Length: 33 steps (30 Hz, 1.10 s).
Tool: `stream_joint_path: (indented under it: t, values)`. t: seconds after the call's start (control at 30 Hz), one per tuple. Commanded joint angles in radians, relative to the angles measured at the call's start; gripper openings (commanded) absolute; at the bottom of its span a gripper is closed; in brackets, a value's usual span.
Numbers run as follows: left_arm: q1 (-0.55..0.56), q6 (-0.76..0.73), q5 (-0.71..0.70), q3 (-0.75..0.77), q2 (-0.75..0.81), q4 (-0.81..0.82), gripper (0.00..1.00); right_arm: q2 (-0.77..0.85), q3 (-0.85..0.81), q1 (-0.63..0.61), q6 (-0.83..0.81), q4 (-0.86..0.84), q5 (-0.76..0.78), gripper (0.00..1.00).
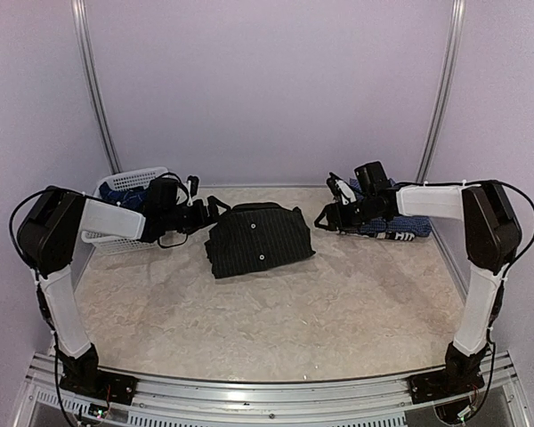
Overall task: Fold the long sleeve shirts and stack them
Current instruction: Smooth out the square-folded shirt at the center of the board, then adjust the square-folded shirt at the center of the board.
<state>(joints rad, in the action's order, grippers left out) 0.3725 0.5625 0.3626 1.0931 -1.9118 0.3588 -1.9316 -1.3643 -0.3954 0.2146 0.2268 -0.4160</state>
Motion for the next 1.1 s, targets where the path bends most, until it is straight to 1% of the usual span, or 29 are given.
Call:
stream_joint_path:
  t: [0.0,0.13,0.23,0.33,0.43,0.57,0.7,0.73,0.87,0.9,0.97,1.03,1.07]
  values:
    - [-0.005,-0.026,0.006,-0.078,0.095,0.087,0.99,0.067,0.079,-0.02,0.018,-0.125,-0.024,0.67]
    - [-0.007,-0.103,0.078,-0.084,0.1,0.084,0.99,0.053,0.075,-0.035,0.003,-0.153,-0.098,0.7]
    - [-0.01,-0.196,0.158,-0.042,0.066,0.055,0.99,0.038,0.052,-0.04,-0.002,-0.142,-0.135,0.7]
    - [-0.011,-0.321,0.202,0.04,0.02,-0.033,0.99,0.039,0.052,-0.043,-0.006,-0.136,-0.163,0.7]
    - [-0.012,-0.436,0.209,0.144,-0.048,-0.156,0.99,0.048,0.063,-0.048,-0.013,-0.126,-0.173,0.7]
    - [-0.019,-0.523,0.238,0.257,-0.118,-0.263,0.98,0.064,0.091,-0.051,-0.02,-0.123,-0.174,0.69]
    - [-0.018,-0.6,0.285,0.387,-0.208,-0.412,0.93,0.08,0.115,-0.053,-0.02,-0.121,-0.178,0.68]
    - [-0.019,-0.617,0.291,0.415,-0.224,-0.446,0.9,0.085,0.119,-0.053,-0.02,-0.121,-0.18,0.68]
    - [-0.019,-0.675,0.331,0.488,-0.296,-0.559,0.73,0.107,0.136,-0.053,-0.027,-0.114,-0.174,0.67]
    - [-0.019,-0.684,0.346,0.489,-0.301,-0.569,0.69,0.113,0.14,-0.052,-0.028,-0.11,-0.17,0.67]
    - [-0.017,-0.7,0.38,0.482,-0.302,-0.582,0.56,0.122,0.144,-0.052,-0.03,-0.106,-0.165,0.66]
    - [-0.013,-0.711,0.421,0.455,-0.282,-0.572,0.46,0.129,0.146,-0.052,-0.03,-0.098,-0.161,0.66]
    - [-0.005,-0.717,0.424,0.436,-0.268,-0.563,0.4,0.132,0.146,-0.052,-0.033,-0.093,-0.159,0.65]
